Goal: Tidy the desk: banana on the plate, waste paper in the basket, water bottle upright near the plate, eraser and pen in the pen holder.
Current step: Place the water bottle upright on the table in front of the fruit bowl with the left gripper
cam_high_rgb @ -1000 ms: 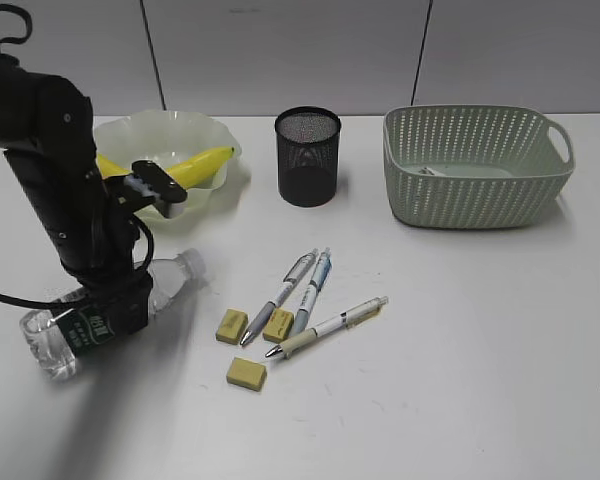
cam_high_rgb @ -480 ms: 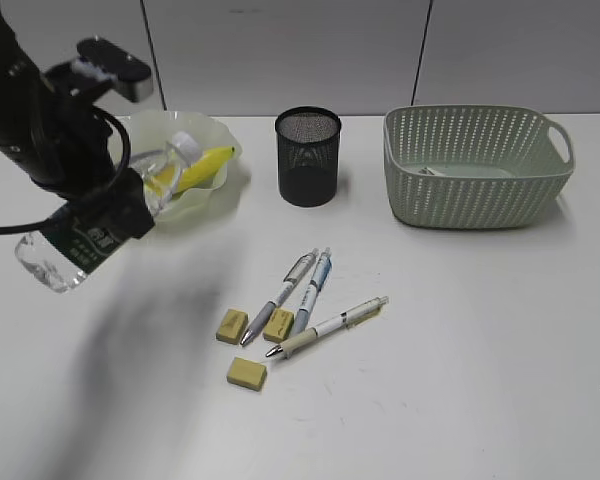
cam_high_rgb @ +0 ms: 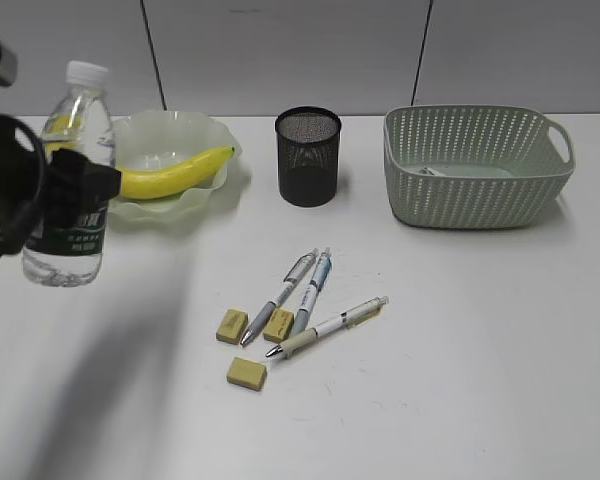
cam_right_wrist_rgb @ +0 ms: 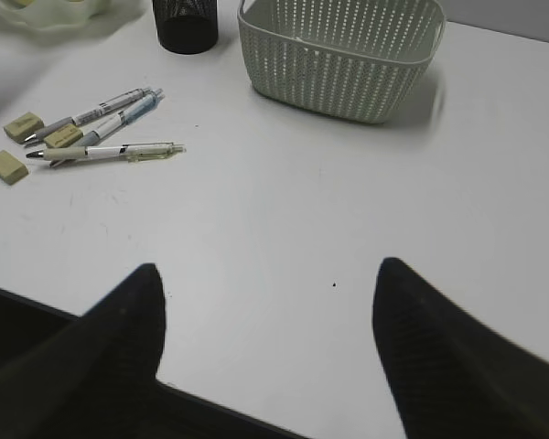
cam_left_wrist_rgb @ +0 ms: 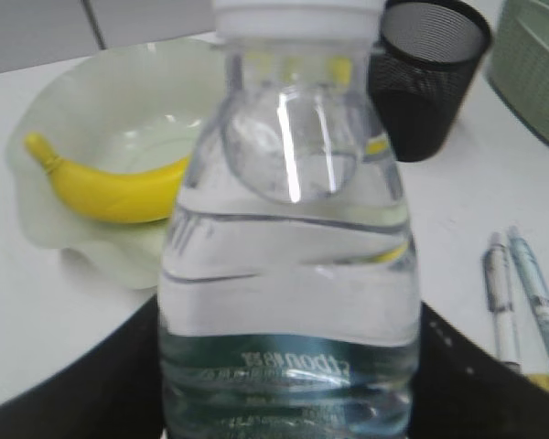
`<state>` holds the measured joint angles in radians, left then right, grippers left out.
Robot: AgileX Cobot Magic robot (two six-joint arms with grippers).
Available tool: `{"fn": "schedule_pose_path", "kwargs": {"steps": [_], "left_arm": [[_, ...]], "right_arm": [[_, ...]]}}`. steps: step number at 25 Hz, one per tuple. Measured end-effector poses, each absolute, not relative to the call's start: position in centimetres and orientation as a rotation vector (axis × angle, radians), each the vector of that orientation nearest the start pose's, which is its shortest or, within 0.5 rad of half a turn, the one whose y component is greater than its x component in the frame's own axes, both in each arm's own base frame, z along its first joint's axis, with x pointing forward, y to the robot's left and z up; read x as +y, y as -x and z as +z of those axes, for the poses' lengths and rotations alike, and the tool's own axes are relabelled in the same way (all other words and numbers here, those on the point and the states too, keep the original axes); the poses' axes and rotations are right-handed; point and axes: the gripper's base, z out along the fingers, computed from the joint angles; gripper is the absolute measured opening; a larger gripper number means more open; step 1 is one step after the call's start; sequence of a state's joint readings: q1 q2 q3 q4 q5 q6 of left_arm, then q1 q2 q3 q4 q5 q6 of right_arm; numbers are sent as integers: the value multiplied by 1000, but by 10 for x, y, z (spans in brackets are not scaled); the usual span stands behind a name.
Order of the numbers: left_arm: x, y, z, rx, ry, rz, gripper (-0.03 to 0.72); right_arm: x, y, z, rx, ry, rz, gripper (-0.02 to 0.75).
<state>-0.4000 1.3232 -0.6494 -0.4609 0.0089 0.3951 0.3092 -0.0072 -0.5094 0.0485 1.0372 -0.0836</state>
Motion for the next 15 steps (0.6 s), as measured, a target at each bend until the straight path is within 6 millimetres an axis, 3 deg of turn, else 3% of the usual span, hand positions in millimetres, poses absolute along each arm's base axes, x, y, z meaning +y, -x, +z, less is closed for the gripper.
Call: {"fn": "schedule_pose_path", "kwargs": {"steps": [4, 7, 11, 15], "left_arm": [[-89, -220, 204, 2030, -204, -188, 504], [-85, -209, 193, 1947, -119, -177, 504], [-83, -209, 178, 1832, -45, -194, 504], [-93, -218, 158, 1754, -113, -230, 504]], "right_arm": [[2, 7, 282, 1971, 394, 202, 557], [2, 6, 282, 1977, 392, 200, 557], [0, 5, 282, 1984, 357, 190, 557], [-1, 5, 282, 1992, 331, 192, 557]]}}
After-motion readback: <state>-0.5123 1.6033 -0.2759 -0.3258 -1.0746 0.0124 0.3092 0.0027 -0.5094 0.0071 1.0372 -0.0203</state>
